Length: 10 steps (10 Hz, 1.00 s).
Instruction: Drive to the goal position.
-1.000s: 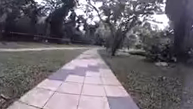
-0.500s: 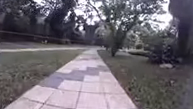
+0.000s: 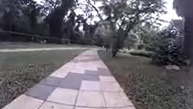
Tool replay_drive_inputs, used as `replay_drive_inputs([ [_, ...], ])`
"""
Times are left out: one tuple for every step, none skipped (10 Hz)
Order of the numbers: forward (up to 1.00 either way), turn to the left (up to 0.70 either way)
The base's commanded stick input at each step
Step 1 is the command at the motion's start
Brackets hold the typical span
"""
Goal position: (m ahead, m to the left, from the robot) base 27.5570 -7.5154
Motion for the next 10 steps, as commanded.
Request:
replay_drive_inputs([
  [0.7, 0.0],
  [0.7, 0.0],
  [0.7, 0.0],
  [0.7, 0.0],
  [0.7, 0.0],
  [0.7, 0.0],
  [0.7, 0.0],
  [0.7, 0.0],
  [0.7, 0.0],
  [0.7, 0.0],
])
